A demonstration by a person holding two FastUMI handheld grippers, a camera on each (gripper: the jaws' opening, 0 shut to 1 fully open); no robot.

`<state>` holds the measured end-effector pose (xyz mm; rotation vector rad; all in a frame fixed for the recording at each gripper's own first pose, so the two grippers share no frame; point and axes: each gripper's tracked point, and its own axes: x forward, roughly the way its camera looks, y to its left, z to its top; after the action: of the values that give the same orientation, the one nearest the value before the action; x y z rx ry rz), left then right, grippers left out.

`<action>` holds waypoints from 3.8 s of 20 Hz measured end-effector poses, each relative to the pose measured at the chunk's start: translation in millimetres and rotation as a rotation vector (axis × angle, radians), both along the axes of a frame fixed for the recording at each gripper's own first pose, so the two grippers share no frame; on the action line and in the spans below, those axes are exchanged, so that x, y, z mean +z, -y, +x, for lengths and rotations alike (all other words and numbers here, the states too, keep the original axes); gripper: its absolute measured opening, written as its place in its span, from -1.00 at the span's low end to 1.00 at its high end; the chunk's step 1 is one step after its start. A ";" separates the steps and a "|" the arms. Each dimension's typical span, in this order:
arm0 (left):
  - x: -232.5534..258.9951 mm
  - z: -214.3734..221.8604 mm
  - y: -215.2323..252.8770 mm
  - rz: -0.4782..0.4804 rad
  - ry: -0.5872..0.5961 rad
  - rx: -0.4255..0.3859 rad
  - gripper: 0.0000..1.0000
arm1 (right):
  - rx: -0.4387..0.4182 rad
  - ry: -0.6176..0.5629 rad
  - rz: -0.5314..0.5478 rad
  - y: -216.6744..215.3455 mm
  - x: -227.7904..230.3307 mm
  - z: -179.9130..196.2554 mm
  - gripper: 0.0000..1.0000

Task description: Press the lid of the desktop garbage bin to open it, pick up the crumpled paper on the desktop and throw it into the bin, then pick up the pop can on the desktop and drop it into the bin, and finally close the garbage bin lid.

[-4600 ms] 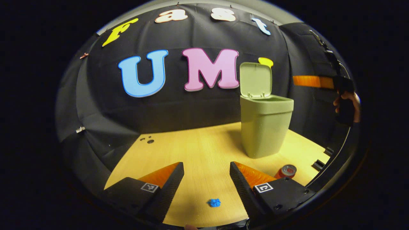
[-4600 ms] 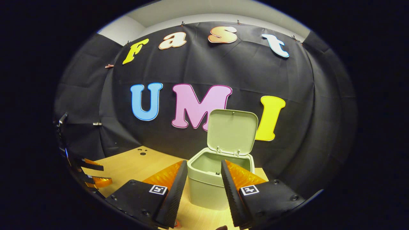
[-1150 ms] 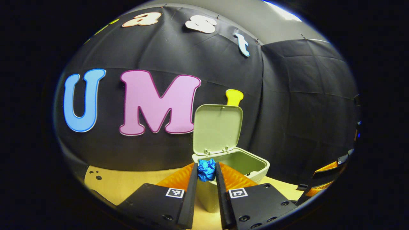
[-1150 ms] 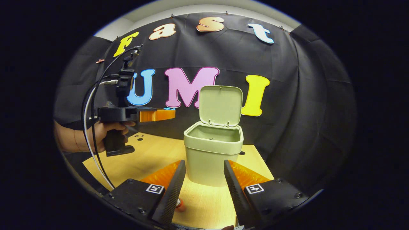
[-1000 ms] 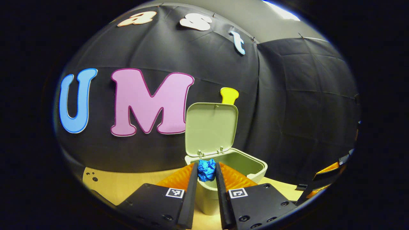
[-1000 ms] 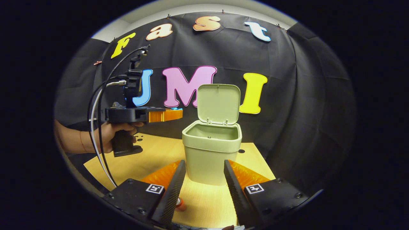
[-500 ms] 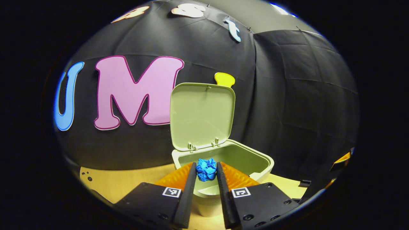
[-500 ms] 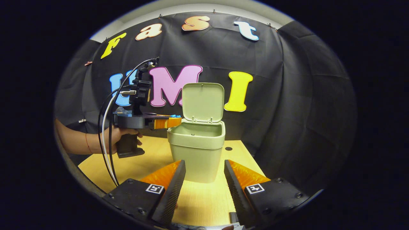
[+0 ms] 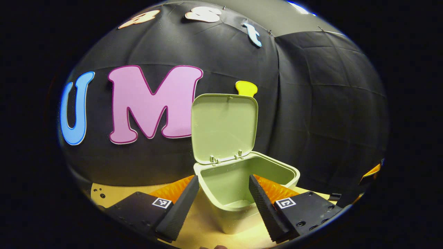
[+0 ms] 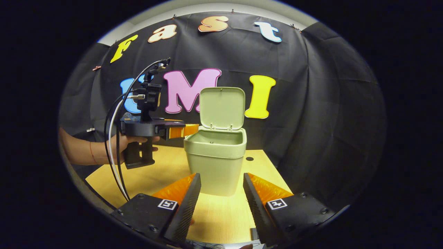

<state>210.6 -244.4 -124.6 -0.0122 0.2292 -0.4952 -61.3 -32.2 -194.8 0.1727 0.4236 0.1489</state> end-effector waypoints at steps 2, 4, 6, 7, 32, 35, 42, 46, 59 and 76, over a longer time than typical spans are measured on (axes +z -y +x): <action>3.2 -9.7 -15.2 -0.010 -0.004 0.028 0.87 | 0.047 -0.014 0.012 -13.3 -8.0 -3.3 0.59; 7.7 -22.2 -30.8 -0.023 -0.003 0.054 0.87 | 0.099 -0.036 0.029 -28.4 -17.8 -7.8 0.66; 11.7 -34.7 -48.4 -0.022 0.002 0.082 0.87 | 0.153 -0.063 0.043 -43.8 -29.8 -14.0 0.72; 13.6 -41.0 -58.4 -0.017 0.002 0.100 0.87 | 0.179 -0.075 0.050 -51.3 -35.1 -17.0 0.72; -10.0 -185.8 -231.2 0.067 -0.065 0.473 0.87 | 0.555 -0.349 -0.092 -149.9 -178.6 -53.8 0.82; -11.1 -186.4 -234.6 0.067 -0.067 0.480 0.96 | 0.553 -0.375 -0.118 -147.7 -189.3 -55.7 0.86; -13.1 -181.9 -227.8 0.061 -0.066 0.466 0.87 | 0.534 -0.347 -0.078 -141.7 -166.8 -49.2 0.68; -12.7 -178.4 -222.4 0.056 -0.066 0.454 0.87 | 0.495 -0.301 -0.023 -134.4 -133.9 -29.5 0.68; -13.5 -173.5 -211.6 0.034 -0.069 0.432 0.87 | 0.371 -0.036 0.039 -82.8 11.1 78.0 0.67; -15.0 -168.8 -218.6 0.039 -0.078 0.437 0.87 | 0.130 0.088 -0.043 8.0 43.6 201.8 0.66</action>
<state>41.7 -25.8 -139.6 -0.0429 0.3034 -0.0546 140.5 -40.2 -151.2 0.0954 0.3502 0.2742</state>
